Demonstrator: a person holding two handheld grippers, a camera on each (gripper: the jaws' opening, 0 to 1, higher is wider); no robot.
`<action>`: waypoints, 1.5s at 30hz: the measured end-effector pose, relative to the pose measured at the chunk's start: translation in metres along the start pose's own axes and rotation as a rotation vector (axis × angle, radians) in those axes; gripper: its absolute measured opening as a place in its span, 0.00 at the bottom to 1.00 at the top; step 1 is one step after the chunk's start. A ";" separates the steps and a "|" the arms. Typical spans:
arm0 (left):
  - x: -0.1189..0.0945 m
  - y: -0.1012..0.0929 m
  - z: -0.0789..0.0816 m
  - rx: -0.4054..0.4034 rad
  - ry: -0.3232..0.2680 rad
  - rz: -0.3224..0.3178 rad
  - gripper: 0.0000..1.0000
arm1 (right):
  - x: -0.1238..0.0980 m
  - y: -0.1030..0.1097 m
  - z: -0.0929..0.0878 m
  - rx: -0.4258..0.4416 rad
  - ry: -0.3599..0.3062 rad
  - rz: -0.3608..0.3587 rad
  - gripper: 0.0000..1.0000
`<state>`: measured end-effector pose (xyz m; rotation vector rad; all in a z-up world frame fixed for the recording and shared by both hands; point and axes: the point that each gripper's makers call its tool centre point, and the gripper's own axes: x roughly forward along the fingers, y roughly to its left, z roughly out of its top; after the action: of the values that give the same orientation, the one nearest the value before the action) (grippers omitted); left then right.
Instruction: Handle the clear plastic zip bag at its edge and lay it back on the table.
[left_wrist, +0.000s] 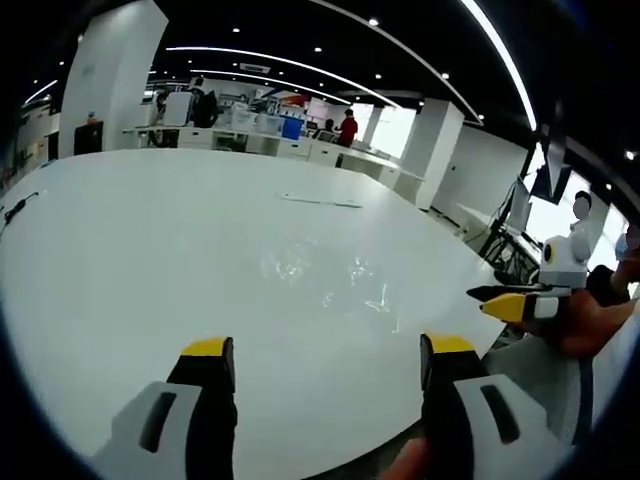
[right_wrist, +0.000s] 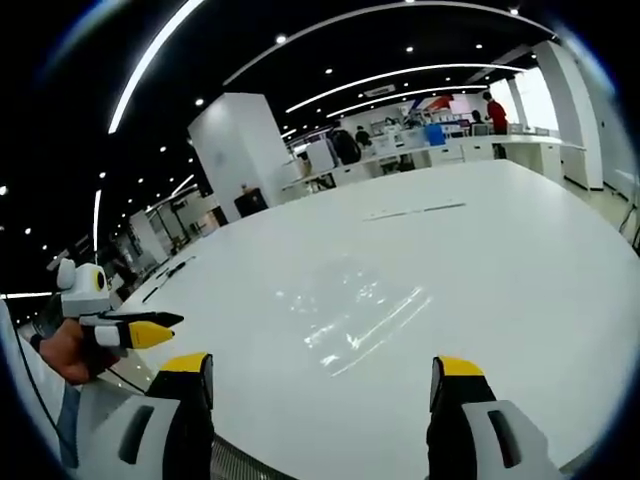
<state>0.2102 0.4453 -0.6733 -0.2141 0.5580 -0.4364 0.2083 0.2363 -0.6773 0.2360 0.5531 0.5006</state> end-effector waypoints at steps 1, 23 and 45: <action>0.000 -0.001 0.000 0.002 0.003 -0.001 0.76 | 0.000 0.000 0.001 0.001 -0.004 -0.002 0.90; 0.003 -0.003 -0.005 0.001 0.028 -0.014 0.76 | 0.003 -0.002 -0.003 0.000 0.013 -0.004 0.89; 0.003 0.000 -0.007 -0.006 0.030 -0.013 0.75 | 0.002 -0.001 -0.005 -0.004 0.023 -0.005 0.89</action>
<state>0.2093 0.4434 -0.6806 -0.2174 0.5880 -0.4513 0.2077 0.2373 -0.6824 0.2250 0.5751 0.5001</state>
